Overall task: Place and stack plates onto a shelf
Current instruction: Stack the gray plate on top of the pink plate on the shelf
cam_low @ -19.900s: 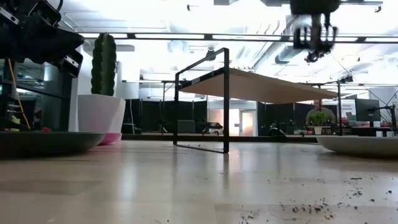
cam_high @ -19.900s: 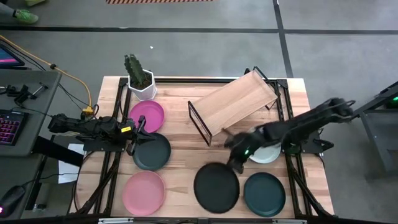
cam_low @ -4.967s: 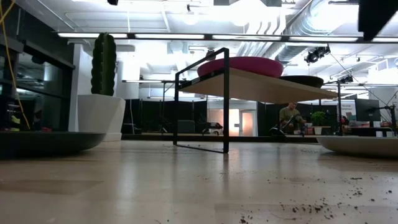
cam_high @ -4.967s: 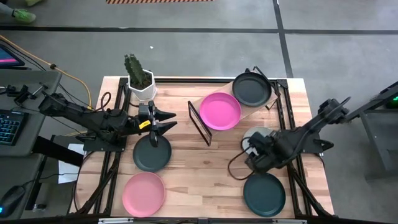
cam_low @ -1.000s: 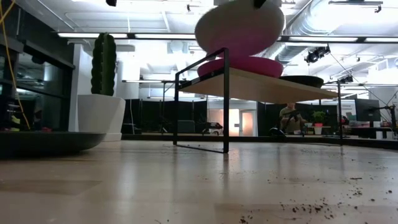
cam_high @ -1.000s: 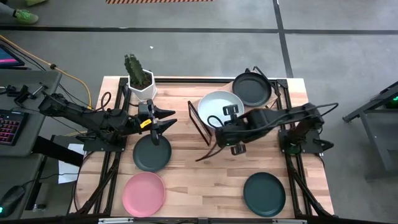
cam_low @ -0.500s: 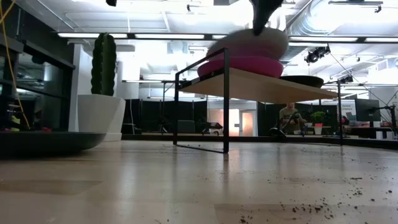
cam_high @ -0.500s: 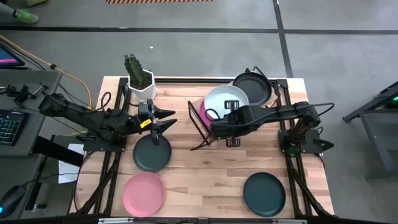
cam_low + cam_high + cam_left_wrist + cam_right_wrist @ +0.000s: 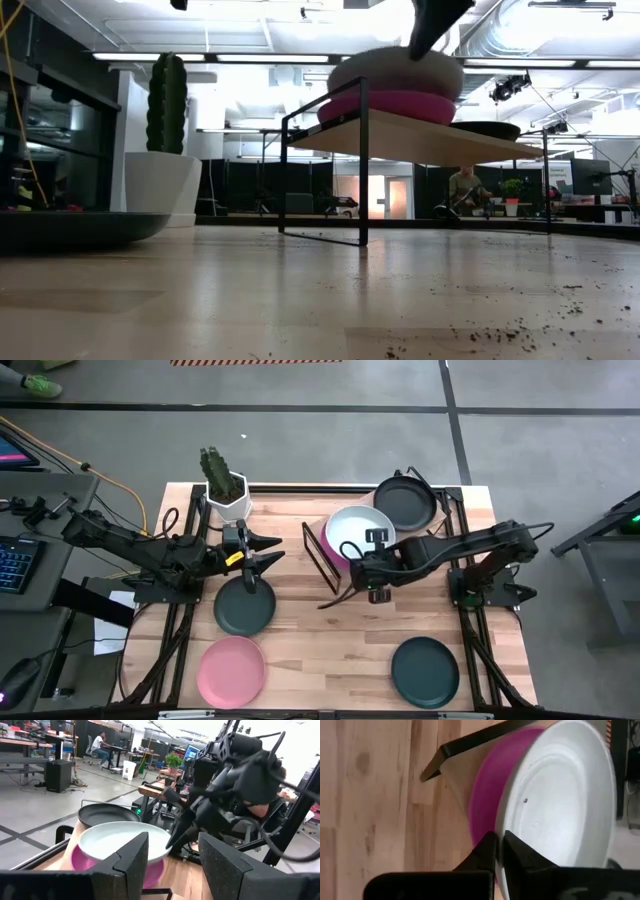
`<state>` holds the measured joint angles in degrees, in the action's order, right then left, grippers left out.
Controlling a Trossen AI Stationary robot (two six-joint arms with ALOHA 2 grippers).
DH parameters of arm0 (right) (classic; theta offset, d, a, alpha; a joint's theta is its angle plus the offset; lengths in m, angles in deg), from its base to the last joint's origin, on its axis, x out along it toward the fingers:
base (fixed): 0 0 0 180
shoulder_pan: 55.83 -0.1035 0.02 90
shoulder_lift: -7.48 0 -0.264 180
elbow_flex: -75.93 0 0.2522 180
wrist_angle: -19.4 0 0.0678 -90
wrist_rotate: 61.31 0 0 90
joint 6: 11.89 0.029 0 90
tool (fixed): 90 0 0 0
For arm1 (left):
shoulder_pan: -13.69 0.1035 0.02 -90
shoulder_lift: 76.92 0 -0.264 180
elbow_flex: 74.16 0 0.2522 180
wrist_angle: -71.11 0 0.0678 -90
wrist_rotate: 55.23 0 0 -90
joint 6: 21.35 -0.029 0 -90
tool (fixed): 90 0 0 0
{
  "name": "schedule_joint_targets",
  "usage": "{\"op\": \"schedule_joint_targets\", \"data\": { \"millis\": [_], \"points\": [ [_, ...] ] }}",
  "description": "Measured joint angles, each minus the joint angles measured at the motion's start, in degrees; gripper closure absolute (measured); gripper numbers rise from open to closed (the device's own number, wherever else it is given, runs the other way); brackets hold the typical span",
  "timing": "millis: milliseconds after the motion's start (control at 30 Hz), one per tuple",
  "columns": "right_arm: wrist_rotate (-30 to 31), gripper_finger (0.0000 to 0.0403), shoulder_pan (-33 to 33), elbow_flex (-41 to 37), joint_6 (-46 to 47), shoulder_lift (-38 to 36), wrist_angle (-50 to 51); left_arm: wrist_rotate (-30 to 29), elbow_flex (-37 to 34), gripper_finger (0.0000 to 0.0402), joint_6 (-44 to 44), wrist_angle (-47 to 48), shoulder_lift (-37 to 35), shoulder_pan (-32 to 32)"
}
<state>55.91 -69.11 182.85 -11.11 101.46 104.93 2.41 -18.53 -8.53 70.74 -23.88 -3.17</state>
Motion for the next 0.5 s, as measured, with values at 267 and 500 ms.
{"op": "schedule_joint_targets", "data": {
  "millis": [267,500],
  "points": [
    [-0.4,0.0403,0.0,-4.3,-4.5,0.0,-4.3,0.0,0.0,0.0238,0.0,0.1,0.0,0.0],
    [-0.7,0.0403,0.0,-4.5,-3.6,0.0,-5.1,0.0,0.0,0.0238,0.0,0.2,0.0,0.0]
  ]
}}
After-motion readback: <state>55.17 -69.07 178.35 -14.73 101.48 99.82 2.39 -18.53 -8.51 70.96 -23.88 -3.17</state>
